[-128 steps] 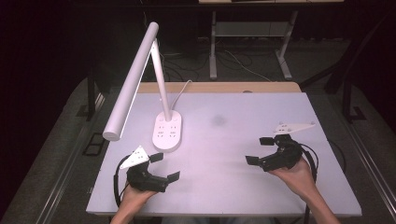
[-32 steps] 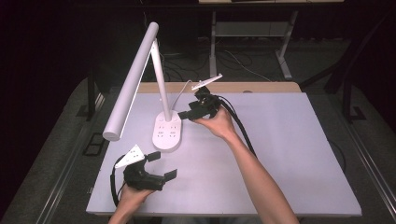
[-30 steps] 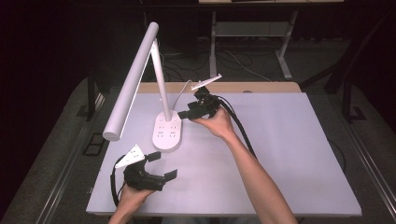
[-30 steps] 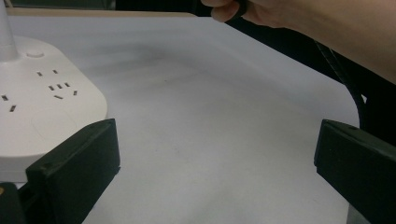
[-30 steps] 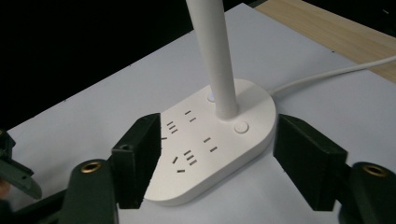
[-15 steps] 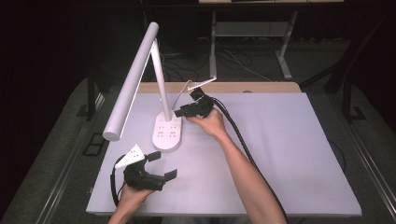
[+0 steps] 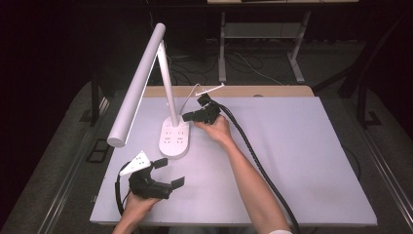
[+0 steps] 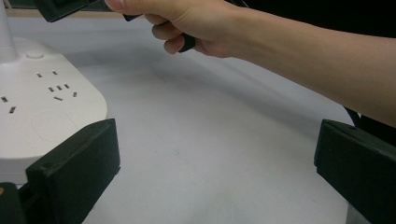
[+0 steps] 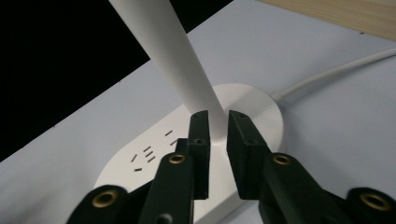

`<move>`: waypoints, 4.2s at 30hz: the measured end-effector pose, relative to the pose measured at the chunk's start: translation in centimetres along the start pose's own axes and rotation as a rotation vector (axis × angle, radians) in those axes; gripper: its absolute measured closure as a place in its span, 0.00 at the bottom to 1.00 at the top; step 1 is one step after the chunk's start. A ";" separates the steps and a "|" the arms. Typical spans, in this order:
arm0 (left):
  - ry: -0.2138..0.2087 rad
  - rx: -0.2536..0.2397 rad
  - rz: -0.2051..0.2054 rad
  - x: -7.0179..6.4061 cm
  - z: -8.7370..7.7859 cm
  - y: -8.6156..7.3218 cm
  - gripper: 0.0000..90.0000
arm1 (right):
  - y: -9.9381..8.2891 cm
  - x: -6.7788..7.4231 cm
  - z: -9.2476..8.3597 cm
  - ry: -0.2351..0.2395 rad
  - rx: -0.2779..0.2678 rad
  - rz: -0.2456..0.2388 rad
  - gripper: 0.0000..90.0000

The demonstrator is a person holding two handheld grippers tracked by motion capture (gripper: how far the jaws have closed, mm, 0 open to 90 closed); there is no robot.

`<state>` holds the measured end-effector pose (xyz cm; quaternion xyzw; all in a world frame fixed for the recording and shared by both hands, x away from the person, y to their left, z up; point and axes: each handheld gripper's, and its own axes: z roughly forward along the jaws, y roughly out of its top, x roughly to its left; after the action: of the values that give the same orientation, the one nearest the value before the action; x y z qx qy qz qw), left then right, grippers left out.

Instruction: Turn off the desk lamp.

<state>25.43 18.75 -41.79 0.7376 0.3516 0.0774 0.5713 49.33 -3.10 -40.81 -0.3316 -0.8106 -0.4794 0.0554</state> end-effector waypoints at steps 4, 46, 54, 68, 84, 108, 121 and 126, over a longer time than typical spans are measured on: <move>0.001 -0.002 -0.003 0.1 -0.1 0.0 0.00 | -0.2 -0.5 0.5 0.003 -0.009 0.019 0.98; 0.004 -0.006 -0.013 0.0 -0.1 0.0 0.00 | -1.3 -0.9 2.9 -0.050 0.019 0.076 1.00; 0.005 -0.005 -0.011 0.0 -0.1 0.0 0.00 | -1.3 -0.9 3.0 -0.058 0.018 0.086 1.00; 0.008 -0.009 -0.017 0.1 -0.1 0.0 0.00 | -1.2 -0.5 3.1 -0.096 0.011 0.077 1.00; 0.009 -0.009 -0.017 0.1 0.1 0.0 0.00 | -1.3 -0.1 3.4 -0.121 0.002 0.058 1.00; 0.010 -0.002 -0.014 0.1 0.2 -0.1 0.00 | 0.3 1.4 -0.8 -0.114 -0.006 -0.017 0.96; 0.002 0.007 -0.007 -0.1 0.5 -0.1 0.00 | -0.6 1.7 -5.4 -0.118 -0.044 -0.013 0.69; 0.000 0.015 -0.002 -0.1 0.6 -0.1 0.00 | -1.5 1.7 -7.4 -0.136 -0.069 -0.007 0.53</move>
<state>25.59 18.19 -42.09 0.7413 0.3530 0.0741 0.5660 45.41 -8.81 -37.28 -0.3625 -0.7966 -0.4835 -0.0129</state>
